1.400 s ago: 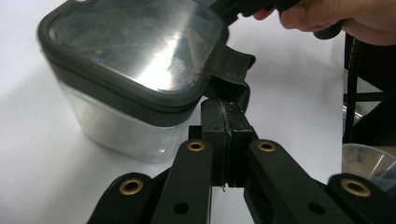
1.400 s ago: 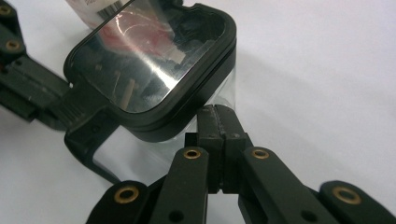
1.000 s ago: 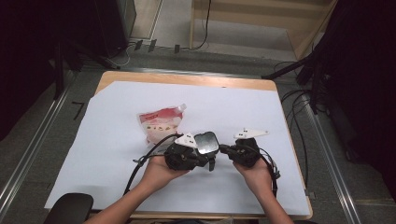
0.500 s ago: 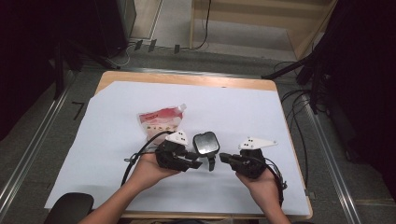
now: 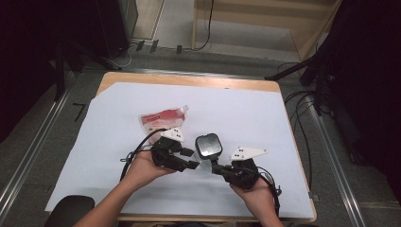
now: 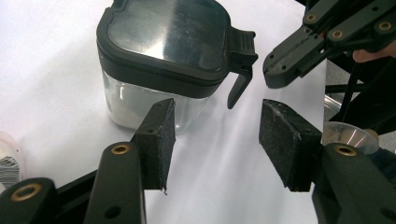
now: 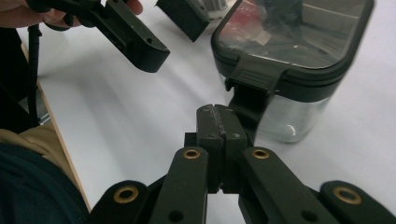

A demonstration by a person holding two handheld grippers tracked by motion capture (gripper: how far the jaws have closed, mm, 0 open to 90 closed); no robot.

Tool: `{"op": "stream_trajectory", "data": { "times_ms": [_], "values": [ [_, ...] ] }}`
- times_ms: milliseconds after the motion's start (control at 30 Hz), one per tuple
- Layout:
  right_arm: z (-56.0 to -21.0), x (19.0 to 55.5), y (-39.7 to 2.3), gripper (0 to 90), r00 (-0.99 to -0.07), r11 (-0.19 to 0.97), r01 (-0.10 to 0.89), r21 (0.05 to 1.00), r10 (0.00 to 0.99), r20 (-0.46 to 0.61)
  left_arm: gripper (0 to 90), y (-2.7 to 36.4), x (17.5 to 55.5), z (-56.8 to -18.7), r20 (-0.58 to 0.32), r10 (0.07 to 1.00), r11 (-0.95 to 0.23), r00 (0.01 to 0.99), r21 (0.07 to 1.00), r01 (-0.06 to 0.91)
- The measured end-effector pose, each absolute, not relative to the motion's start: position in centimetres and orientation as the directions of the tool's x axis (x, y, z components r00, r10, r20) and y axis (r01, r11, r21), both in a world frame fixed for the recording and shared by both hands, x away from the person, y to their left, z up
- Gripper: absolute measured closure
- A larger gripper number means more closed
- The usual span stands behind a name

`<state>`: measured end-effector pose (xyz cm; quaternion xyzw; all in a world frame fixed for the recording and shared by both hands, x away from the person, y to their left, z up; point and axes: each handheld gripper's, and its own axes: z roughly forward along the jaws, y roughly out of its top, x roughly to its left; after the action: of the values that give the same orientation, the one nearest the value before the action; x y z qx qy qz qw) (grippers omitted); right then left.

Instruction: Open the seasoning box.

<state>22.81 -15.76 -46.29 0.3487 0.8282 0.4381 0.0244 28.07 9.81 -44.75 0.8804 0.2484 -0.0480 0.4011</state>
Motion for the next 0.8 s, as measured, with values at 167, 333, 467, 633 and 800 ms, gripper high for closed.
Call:
{"op": "stream_trajectory", "data": {
  "times_ms": [167,333,467,633,800],
  "values": [
    [-46.7,22.9,-15.1,90.0,-0.766,0.391,0.55,0.738,0.589,0.259,43.2,9.8,28.2,-44.9,-0.292,0.393,-0.56,0.872,0.677,0.478],
    [-47.2,23.1,-14.4,90.0,-0.769,0.406,0.55,0.73,0.588,0.252,42.0,9.8,28.2,-44.9,-0.29,0.395,-0.553,0.872,0.683,0.478],
    [-47.4,23.4,-14.1,90.0,-0.766,0.407,0.552,0.727,0.592,0.25,41.6,9.9,28.2,-44.9,-0.288,0.397,-0.549,0.872,0.686,0.477],
    [-47.6,23.4,-14.1,90.0,-0.765,0.413,0.557,0.721,0.593,0.251,41.6,9.9,28.2,-44.9,-0.288,0.397,-0.547,0.872,0.689,0.476],
    [-47.6,23.5,-14.4,90.0,-0.757,0.409,0.565,0.717,0.602,0.253,41.1,9.9,28.2,-44.9,-0.28,0.393,-0.548,0.876,0.693,0.467]
  ]
}}
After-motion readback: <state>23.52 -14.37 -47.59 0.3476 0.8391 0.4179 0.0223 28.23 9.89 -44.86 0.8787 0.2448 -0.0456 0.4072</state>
